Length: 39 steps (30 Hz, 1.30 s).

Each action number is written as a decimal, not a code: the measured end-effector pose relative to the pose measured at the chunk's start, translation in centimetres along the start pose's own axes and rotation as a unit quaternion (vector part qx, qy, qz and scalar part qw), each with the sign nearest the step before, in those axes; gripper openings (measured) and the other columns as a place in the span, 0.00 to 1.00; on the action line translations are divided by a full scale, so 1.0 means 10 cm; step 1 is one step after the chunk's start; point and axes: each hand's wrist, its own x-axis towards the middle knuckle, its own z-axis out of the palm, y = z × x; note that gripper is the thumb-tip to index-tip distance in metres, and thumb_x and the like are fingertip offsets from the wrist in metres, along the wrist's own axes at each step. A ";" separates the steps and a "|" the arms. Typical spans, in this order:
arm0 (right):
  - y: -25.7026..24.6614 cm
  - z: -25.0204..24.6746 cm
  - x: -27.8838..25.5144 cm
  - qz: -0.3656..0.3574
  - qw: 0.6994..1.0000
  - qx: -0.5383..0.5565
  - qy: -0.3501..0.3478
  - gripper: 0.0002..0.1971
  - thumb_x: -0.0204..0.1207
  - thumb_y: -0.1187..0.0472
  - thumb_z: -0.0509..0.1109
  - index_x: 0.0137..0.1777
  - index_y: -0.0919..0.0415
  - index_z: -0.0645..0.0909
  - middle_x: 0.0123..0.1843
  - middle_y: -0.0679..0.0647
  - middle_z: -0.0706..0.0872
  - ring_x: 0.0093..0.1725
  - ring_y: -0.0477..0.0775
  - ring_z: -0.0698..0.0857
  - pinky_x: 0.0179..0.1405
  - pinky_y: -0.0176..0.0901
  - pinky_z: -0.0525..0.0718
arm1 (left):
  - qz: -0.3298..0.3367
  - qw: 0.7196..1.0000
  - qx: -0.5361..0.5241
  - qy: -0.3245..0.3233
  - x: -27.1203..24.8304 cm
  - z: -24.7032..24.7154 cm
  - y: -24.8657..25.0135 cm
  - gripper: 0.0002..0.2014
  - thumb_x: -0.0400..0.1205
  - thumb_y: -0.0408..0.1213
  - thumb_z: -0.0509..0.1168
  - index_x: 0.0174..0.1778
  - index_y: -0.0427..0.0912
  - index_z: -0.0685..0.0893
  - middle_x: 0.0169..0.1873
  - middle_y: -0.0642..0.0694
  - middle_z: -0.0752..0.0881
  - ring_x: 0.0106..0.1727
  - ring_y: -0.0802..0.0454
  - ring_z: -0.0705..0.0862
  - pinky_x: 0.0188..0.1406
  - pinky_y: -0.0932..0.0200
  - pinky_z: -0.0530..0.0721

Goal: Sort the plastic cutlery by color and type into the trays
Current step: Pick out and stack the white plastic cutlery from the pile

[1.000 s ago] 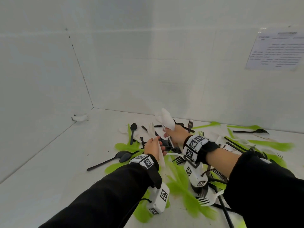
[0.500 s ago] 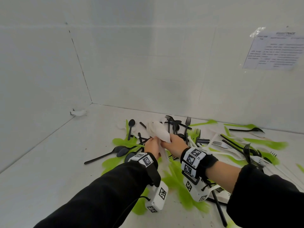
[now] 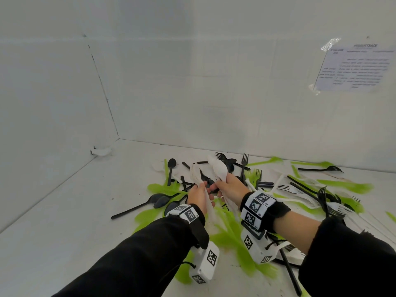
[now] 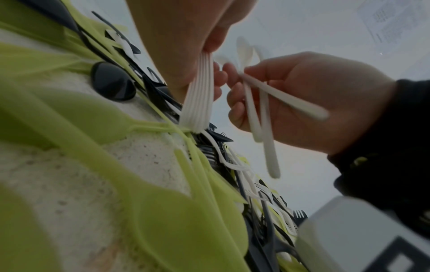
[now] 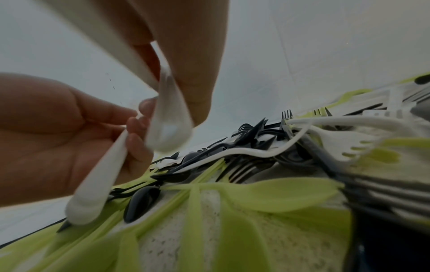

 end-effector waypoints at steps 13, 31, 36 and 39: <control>0.04 0.19 0.01 -0.046 0.998 -0.047 0.023 0.05 0.76 0.63 0.69 0.50 0.57 0.78 0.43 0.49 0.84 0.45 0.49 0.85 0.46 0.37 0.83 | -0.035 0.998 -0.009 -0.042 0.00 -0.10 -0.01 0.12 0.87 0.38 0.53 0.59 0.40 0.79 0.52 0.38 0.84 0.49 0.44 0.82 0.40 0.53 0.80; 0.11 0.34 0.17 0.000 0.991 -0.086 0.103 0.12 0.80 0.64 0.59 0.39 0.72 0.76 0.37 0.62 0.77 0.38 0.57 0.77 0.41 0.49 0.78 | 0.036 0.996 0.077 -0.039 0.18 -0.08 0.02 0.08 0.87 0.32 0.55 0.49 0.36 0.79 0.39 0.39 0.81 0.40 0.46 0.82 0.37 0.55 0.84; 0.07 0.30 0.14 0.008 0.991 -0.125 0.046 0.20 0.80 0.67 0.58 0.26 0.58 0.60 0.28 0.51 0.64 0.27 0.47 0.64 0.26 0.35 0.62 | 0.035 0.993 0.114 -0.027 0.21 -0.07 0.00 0.13 0.86 0.33 0.56 0.60 0.29 0.79 0.55 0.32 0.84 0.57 0.38 0.83 0.63 0.42 0.81; 0.06 0.28 0.14 0.022 0.992 -0.119 0.023 0.19 0.81 0.65 0.58 0.27 0.58 0.62 0.28 0.52 0.67 0.28 0.48 0.68 0.30 0.38 0.68 | 0.037 0.992 0.120 -0.025 0.25 -0.08 -0.01 0.13 0.85 0.33 0.57 0.60 0.30 0.79 0.57 0.32 0.83 0.60 0.35 0.82 0.65 0.37 0.79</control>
